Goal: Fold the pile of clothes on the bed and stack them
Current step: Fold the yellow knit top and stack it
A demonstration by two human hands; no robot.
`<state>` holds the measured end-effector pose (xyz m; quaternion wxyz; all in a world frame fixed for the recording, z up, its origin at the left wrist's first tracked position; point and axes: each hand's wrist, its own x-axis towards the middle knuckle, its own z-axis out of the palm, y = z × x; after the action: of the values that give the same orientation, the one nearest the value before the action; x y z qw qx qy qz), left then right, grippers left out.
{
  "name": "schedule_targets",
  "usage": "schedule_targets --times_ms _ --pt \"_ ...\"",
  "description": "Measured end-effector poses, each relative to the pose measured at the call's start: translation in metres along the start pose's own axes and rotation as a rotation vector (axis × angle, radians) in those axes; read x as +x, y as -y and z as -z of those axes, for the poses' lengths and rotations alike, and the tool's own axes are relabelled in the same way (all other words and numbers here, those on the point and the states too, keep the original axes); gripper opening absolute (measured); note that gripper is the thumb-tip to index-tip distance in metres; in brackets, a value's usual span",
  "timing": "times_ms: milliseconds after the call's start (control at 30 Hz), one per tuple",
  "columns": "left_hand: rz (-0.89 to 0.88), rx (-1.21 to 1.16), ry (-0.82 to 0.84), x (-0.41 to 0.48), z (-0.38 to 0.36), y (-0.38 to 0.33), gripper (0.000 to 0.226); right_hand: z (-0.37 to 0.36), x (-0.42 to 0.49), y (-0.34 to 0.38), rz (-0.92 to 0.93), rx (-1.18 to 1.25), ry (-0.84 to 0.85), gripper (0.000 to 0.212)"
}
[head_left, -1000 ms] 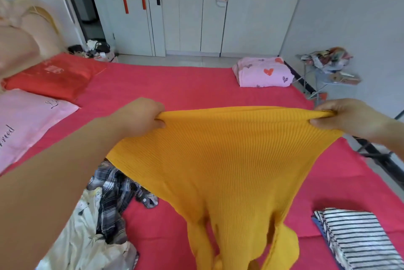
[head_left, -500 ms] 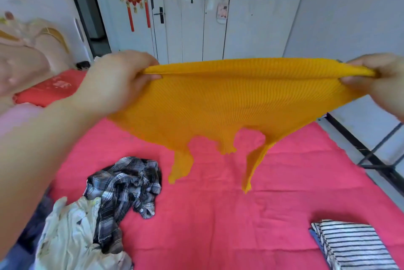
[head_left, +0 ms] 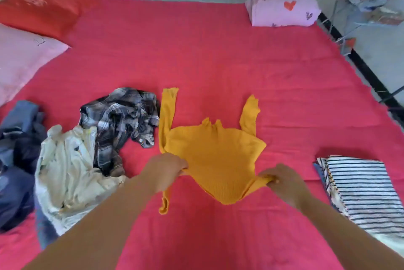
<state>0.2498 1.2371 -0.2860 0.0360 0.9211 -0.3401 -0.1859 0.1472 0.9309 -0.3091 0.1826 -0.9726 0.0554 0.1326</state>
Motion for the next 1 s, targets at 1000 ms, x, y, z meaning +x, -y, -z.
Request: schedule_targets --times_ms 1000 --pt "0.204 0.055 0.496 0.016 -0.271 -0.042 0.095 -0.253 -0.043 -0.021 -0.123 -0.203 0.258 0.075"
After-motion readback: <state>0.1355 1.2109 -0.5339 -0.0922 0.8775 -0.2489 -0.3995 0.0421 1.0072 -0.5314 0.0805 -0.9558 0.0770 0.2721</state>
